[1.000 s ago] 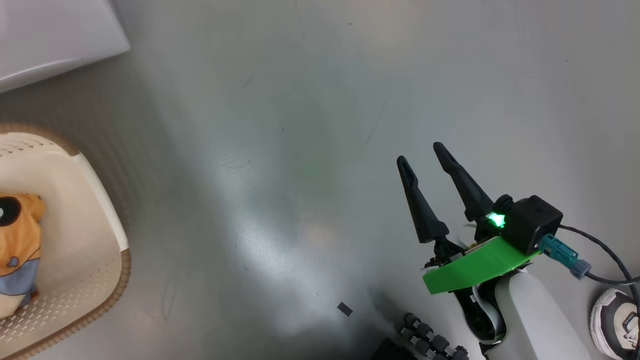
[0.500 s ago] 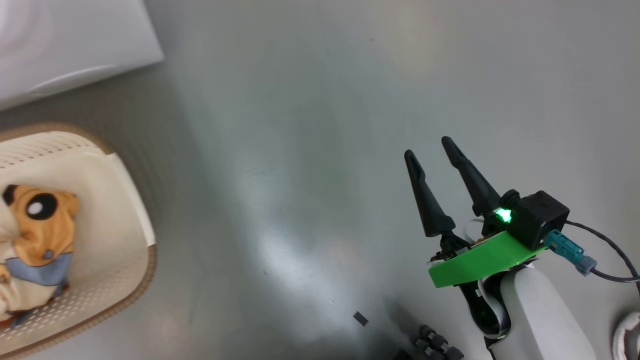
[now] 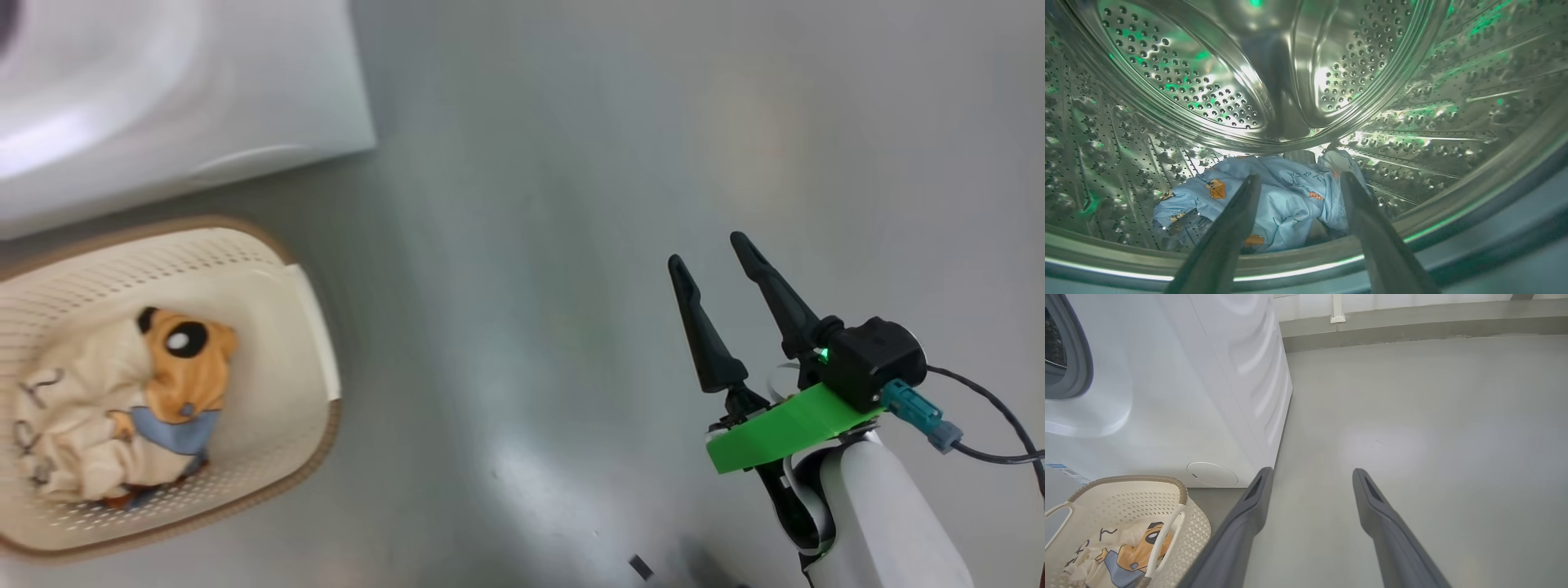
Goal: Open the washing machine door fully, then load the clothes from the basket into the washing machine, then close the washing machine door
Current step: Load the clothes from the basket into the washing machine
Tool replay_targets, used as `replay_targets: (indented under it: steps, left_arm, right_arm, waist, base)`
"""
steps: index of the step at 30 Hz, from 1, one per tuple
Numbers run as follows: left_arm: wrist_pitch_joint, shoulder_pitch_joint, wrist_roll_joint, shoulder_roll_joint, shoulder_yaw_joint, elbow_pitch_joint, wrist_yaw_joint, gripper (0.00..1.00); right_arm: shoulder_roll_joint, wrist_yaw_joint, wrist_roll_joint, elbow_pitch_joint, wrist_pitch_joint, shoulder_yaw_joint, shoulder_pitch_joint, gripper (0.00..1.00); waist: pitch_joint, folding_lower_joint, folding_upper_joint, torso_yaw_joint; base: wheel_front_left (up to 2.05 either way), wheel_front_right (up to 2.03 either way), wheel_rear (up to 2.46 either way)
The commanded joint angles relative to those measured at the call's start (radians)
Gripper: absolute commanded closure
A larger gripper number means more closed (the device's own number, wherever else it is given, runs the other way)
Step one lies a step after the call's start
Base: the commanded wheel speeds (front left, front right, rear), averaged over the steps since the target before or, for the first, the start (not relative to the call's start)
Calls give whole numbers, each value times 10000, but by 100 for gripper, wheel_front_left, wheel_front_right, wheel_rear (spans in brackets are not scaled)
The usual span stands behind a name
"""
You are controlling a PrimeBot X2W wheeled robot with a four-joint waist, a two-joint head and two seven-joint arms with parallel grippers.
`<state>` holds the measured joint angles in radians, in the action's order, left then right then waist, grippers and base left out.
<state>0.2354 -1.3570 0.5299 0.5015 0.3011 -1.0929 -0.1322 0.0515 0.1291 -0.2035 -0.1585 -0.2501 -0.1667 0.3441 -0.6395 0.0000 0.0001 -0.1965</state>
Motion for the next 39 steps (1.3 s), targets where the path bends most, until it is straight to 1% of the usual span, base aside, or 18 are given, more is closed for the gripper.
replay_targets:
  steps: [1,6,11,15,19,20,22,26,28,32,35,39]
  left_arm:
    - [75,473,313,535,112,466,17,0]
    - [166,1743,1187,606,645,1380,17,0]
    - [238,3080,1680,657,934,2340,16,0]
    - [257,4228,1842,641,835,3155,16,0]
    - [261,5662,2003,402,306,4121,139,0]
    - [261,5662,2003,402,306,4121,139,0]
    - [261,6383,2107,267,-87,4682,336,0]
    - [262,7857,1755,105,-476,5985,739,0]
    - [262,8568,1509,-30,-780,6677,1102,0]
    - [263,10078,995,-413,-1252,7995,1674,0]
    - [263,11092,530,-670,-1336,8684,1938,0]
    - [263,12145,259,-1096,-1491,9299,2200,0]
  right_arm:
    - [-13,16,176,138,-110,-196,-429,0]
    - [-13,16,330,115,2,-150,-604,0]
    - [-13,16,444,159,143,-88,-847,0]
    - [-13,16,496,209,246,-39,-1067,0]
    - [-13,16,519,267,364,31,-1339,0]
    - [-13,16,519,267,364,31,-1339,0]
    - [-13,16,526,308,436,87,-1484,0]
    - [-13,16,561,421,583,232,-1799,0]
    - [-13,16,584,484,651,311,-1950,0]
    - [-13,16,571,612,765,422,-2251,0]
    - [-13,16,546,688,845,509,-2529,0]
    - [-7,16,493,773,906,444,-2853,0]
  waist:
    - [647,0,-1,624]
    - [1184,0,-1,1008]
    - [1784,0,-1,1345]
    - [2306,0,-1,1576]
    - [2856,0,-1,1784]
    - [2856,0,-1,1784]
    - [3101,0,-1,1874]
    - [3584,0,-1,2058]
    - [3817,0,-1,2132]
    - [4288,0,-1,2243]
    - [4684,0,-1,2355]
    - [5204,0,-1,2456]
  base:
    - [0,0,0]
    - [0,0,0]
    - [0,0,0]
    - [0,0,0]
    - [0,0,0]
    - [0,0,0]
    - [0,0,0]
    - [0,0,0]
    - [0,0,0]
    - [0,0,0]
    - [0,0,0]
    - [0,0,0]
